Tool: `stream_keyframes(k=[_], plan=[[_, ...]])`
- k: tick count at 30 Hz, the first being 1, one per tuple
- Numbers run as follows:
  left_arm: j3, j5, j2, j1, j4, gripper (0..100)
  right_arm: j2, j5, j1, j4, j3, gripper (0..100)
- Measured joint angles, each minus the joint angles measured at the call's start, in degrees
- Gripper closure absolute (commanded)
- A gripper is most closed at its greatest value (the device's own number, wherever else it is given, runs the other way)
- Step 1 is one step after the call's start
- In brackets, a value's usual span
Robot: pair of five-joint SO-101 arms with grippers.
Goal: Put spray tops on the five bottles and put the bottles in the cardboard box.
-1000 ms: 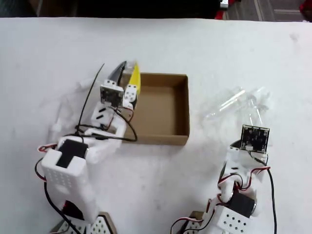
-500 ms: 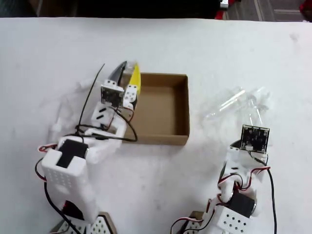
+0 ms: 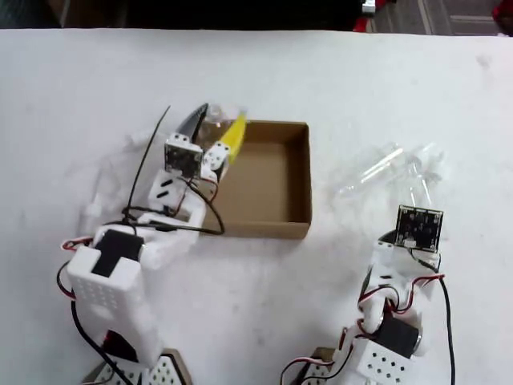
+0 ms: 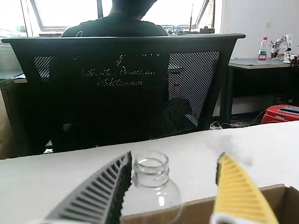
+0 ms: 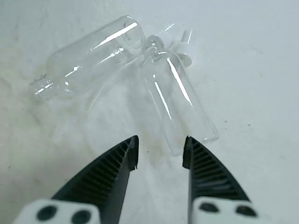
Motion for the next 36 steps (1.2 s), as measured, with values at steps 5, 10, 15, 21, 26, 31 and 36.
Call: stream_keyframes(k=[5,10,15,21,26,31,36], plan=[[0.00,0.88,0.00,0.00,0.00,72,0.00,0.00,0.00,0.00,0.00,85.7],[0.97,1.85,-1.14,0.00,0.00,72,0.00,0.00,0.00,0.00,0.00,85.7],[4.84,5.01,-8.26,0.09,2.90,72,0.00,0.00,0.00,0.00,0.00,85.7],[4.92,8.62,-17.93,0.09,15.82,72,0.00,0.00,0.00,0.00,0.00,85.7],[5.19,9.76,-27.16,0.09,21.27,72,0.00,0.00,0.00,0.00,0.00,85.7],[4.31,10.29,-39.82,-0.18,32.70,72,0.00,0.00,0.00,0.00,0.00,85.7],[-5.27,14.86,-53.63,-3.87,59.96,73,0.00,0.00,0.00,0.00,0.00,85.7]])
